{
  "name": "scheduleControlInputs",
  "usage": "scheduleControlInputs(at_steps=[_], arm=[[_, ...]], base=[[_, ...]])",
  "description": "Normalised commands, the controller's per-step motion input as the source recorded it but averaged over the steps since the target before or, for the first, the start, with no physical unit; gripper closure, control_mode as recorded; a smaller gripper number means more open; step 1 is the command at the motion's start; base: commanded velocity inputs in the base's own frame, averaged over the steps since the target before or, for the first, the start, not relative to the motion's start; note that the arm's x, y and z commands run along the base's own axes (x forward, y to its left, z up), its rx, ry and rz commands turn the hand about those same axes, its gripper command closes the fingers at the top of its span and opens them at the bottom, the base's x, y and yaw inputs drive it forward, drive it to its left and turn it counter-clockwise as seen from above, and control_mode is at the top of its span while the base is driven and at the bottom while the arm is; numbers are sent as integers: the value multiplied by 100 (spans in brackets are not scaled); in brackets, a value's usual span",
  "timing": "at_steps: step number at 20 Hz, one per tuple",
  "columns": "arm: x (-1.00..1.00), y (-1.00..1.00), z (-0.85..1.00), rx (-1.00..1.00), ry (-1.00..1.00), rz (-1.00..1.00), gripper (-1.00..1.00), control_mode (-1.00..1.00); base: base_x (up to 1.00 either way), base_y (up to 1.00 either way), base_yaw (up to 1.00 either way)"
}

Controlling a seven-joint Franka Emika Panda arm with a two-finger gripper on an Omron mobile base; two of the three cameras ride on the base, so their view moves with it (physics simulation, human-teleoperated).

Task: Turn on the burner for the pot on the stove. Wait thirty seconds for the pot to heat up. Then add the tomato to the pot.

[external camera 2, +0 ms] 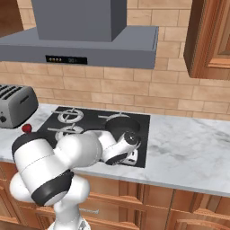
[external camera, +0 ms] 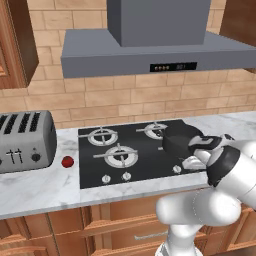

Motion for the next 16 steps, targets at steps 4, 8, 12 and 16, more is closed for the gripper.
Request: scheduleControlInputs(at_steps=[4,8,12,16], arm=[[0,-40,0,-10,-16,0,100,-100],[2,-74,0,-9,-1,0,100,-100],[7,-92,0,-7,2,0,100,-100],[2,-100,0,-4,4,0,100,-100]], base=[[0,0,0],[0,0,0],[0,0,0],[0,0,0]])
